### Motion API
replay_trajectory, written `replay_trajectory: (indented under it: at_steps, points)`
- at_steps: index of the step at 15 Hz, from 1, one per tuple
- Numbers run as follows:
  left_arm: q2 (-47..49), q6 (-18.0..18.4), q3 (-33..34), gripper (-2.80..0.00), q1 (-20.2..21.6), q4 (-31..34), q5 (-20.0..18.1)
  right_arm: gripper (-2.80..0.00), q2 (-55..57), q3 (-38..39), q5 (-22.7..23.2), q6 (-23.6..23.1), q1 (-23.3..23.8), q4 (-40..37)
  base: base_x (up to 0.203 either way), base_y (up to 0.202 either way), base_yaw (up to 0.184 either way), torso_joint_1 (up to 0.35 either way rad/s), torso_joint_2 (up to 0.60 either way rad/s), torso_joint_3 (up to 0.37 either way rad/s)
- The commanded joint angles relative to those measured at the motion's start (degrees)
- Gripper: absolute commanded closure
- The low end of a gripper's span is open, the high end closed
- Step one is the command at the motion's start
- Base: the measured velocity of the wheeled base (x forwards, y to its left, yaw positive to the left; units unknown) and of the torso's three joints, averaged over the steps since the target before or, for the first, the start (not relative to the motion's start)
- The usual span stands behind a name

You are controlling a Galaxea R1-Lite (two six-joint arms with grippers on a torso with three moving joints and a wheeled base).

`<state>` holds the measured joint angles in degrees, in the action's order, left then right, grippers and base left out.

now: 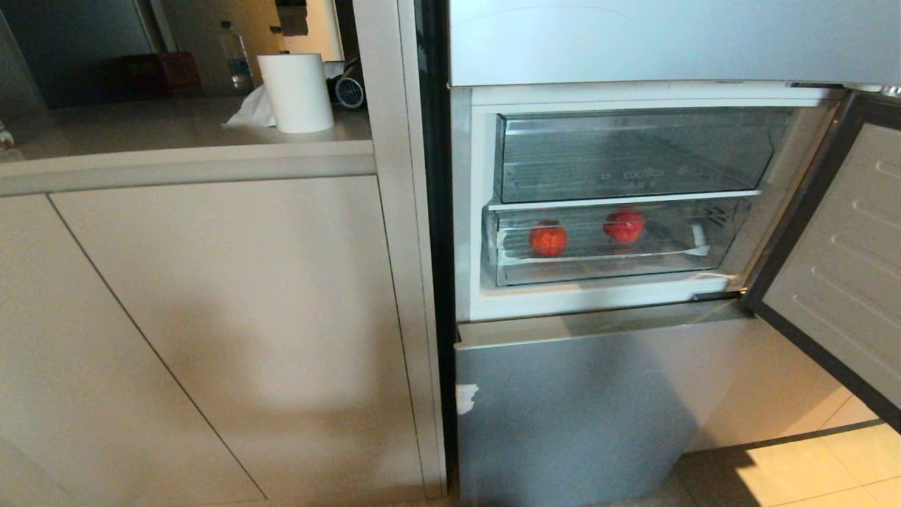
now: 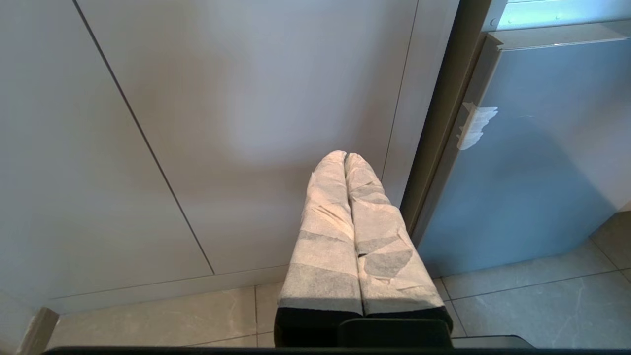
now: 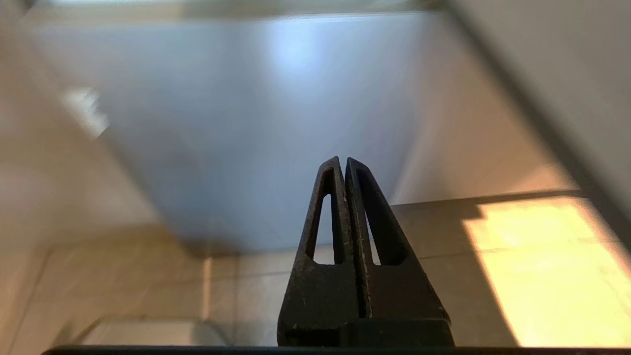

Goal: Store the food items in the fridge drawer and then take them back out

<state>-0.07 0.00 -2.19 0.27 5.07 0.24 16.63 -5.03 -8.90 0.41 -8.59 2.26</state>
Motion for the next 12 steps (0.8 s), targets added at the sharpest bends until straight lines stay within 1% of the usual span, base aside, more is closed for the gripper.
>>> replay_trajectory:
  at_steps: [1, 3, 5, 7, 11, 12]
  points:
    - [-0.01, 0.0, 0.0, 0.0, 0.08, 0.03, 0.02, 0.0, -0.03, 4.25, 6.1, -0.64, 3.22, 2.8, 0.0, 0.0, 0.0, 0.0, 0.0, 0.0]
    - [-0.01, 0.0, 0.0, 0.0, 0.0, 0.03, 0.02, 0.0, -4.05, 4.8, 8.82, -2.56, 5.94, 0.79, 0.0, 0.0, 0.0, 0.0, 0.0, 0.0]
    - [-0.01, 0.0, 0.0, 0.0, 0.0, 0.03, 0.02, 0.0, -11.1, 4.65, 9.52, -4.7, 7.42, -2.23, 0.0, 0.0, 0.0, 0.0, 0.0, 0.0]
    - [-0.01, 0.0, 0.0, 0.0, 0.0, 0.03, 0.02, 0.0, -16.6, 4.32, 9.65, -5.57, 8.05, -3.94, 0.0, 0.0, 0.0, 0.0, 0.0, 0.0]
    - [-0.01, 0.0, 0.0, 0.0, 0.0, 0.03, 0.02, 0.0, -16.54, 3.54, 10.3, -5.96, 8.41, -6.39, 0.0, 0.0, 0.0, 0.0, 0.0, 0.0]
    - [-0.01, 0.0, 0.0, 0.0, 0.03, 0.03, 0.0, 0.0, -16.54, 3.71, 10.0, -5.44, 8.41, -6.04, 0.0, 0.0, 0.0, 0.0, 0.0, 0.0]
